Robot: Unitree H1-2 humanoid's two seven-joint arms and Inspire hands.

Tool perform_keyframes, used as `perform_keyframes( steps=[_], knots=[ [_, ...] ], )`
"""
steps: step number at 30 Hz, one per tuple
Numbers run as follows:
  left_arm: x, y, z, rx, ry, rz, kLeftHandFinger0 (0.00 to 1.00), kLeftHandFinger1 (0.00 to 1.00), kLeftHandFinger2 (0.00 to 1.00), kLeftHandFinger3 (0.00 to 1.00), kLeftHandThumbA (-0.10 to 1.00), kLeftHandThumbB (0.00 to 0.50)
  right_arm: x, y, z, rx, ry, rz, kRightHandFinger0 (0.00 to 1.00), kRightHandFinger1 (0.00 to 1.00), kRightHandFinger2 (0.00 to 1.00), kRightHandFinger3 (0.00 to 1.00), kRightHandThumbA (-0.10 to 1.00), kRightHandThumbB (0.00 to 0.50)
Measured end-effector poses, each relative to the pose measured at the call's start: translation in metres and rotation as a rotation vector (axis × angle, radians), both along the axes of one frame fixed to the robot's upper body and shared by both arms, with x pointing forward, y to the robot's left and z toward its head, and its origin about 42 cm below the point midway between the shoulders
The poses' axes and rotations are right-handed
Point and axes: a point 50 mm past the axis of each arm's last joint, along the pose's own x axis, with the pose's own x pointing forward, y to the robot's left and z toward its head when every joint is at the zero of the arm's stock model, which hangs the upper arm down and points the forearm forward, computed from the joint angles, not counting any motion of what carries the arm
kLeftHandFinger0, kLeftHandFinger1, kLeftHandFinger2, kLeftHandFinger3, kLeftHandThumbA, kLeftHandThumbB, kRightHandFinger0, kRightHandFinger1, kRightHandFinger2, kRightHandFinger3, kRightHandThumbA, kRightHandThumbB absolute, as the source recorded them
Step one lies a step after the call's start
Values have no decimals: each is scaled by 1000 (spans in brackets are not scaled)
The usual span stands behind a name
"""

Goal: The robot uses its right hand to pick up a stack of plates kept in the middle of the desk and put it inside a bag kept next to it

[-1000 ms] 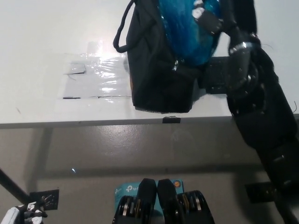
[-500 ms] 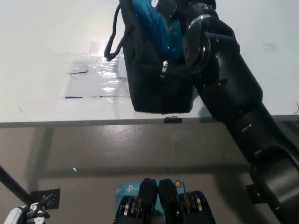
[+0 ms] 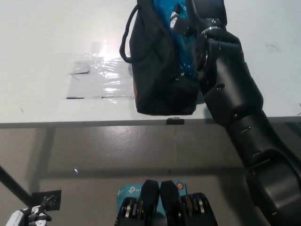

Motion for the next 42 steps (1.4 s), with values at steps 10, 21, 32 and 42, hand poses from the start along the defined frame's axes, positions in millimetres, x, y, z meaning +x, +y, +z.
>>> perform_keyframes(
  steps=[10, 21, 32, 42],
  knots=[
    [-3, -3, -5, 1, 10, -16, 606, 673, 781, 823, -100, 0, 0, -4, -6, 27, 64, -44, 0, 70, 304, 547, 151, 0],
    [-4, -4, -6, 17, 10, -23, 620, 683, 726, 792, -100, 0, 8, -24, -4, 364, 169, -131, 0, 0, 0, 368, 95, 73],
    [-5, -4, -7, 22, 17, -26, 602, 679, 724, 774, -100, 0, 23, -41, 10, 586, 221, -192, 0, 0, 0, 698, -79, 41],
    [-5, -5, -8, 26, 25, -38, 622, 688, 727, 773, -100, 0, 21, -24, 16, 648, 208, -186, 0, 0, 0, 1000, -100, 88]
  ],
)
